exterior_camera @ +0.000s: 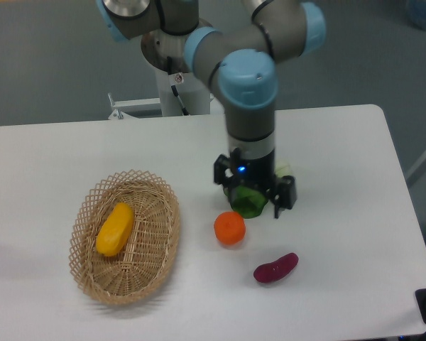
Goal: Place the mango in the basket
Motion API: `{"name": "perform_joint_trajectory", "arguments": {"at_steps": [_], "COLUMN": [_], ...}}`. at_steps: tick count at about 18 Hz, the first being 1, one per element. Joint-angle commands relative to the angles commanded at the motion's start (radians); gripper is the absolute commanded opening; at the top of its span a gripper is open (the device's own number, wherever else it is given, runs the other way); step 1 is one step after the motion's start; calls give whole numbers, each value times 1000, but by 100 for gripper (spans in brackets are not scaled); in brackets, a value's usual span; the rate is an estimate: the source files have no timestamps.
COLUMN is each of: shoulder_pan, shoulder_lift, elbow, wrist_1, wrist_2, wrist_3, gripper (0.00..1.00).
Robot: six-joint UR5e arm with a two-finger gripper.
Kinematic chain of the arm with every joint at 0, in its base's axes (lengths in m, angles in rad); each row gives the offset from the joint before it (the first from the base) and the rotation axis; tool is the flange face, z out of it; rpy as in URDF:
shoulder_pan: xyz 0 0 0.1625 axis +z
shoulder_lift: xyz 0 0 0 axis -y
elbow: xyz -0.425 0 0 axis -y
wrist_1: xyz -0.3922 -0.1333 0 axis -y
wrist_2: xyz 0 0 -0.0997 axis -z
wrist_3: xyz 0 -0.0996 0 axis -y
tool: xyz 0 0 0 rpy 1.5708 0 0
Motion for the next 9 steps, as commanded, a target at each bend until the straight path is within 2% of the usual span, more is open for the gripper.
{"name": "perform_joint_trajectory", "arguments": {"at_steps": [9], "shoulder_pan": [12], "shoulder_lift": [5], "elbow": [5], "wrist_1": [-8], "wrist_2": [-8], "wrist_3": [16], "gripper": [100]}}
